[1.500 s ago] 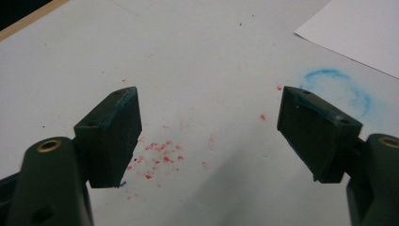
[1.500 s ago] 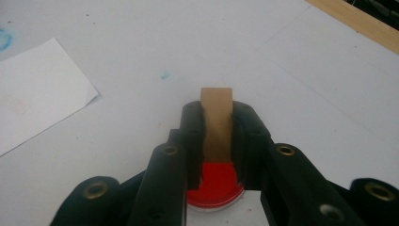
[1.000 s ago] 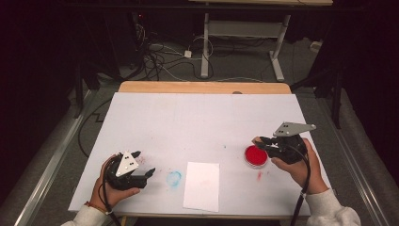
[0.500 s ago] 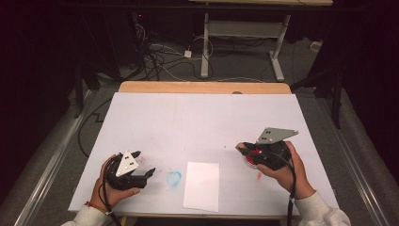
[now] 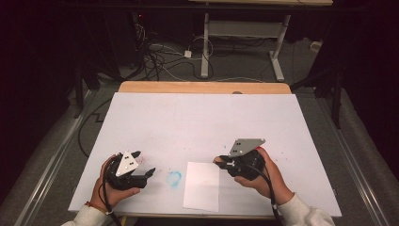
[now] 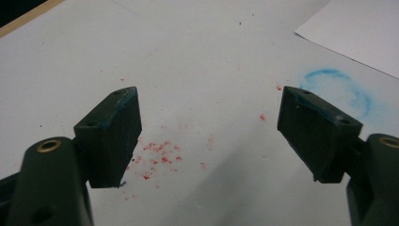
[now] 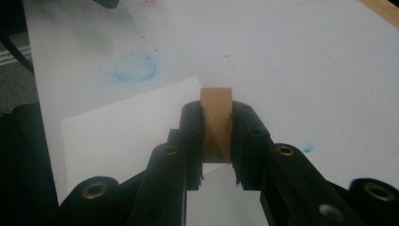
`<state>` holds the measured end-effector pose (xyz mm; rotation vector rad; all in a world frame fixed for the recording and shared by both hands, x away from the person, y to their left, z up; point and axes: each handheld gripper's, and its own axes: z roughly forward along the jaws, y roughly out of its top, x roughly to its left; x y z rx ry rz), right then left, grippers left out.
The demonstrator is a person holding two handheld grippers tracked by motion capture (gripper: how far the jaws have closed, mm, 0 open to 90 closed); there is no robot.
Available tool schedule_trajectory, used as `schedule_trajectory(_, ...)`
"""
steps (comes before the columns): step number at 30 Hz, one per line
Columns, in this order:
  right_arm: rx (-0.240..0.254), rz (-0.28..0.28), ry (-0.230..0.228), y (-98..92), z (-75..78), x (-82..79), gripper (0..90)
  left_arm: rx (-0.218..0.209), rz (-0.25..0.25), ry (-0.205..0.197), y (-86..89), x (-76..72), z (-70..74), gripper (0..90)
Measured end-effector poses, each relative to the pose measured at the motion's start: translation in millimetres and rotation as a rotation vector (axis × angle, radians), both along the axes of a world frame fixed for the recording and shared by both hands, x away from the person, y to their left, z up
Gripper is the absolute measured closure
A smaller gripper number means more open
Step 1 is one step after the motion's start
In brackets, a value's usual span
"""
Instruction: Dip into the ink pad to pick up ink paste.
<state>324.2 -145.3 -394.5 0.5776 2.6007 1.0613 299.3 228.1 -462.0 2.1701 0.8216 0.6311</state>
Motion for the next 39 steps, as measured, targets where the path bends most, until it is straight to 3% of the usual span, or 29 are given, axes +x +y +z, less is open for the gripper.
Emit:
schedule_trajectory(10, -0.058, 0.083, 0.023, 26.9, -12.6, -6.2, 75.9, 0.000, -0.001, 0.001, 0.2, -0.1, 0.0, 21.4)
schedule_trajectory(26, -0.114, 0.105, 0.048, 46.7, -25.1, -13.0, 75.9, 0.007, 0.004, -0.005, 0.1, -1.0, 0.9, 21.4)
schedule_trajectory(39, -0.177, 0.115, 0.097, 56.6, -48.0, -9.6, 75.9, 0.013, -0.003, -0.018, 1.1, -0.8, 1.6, 21.4)
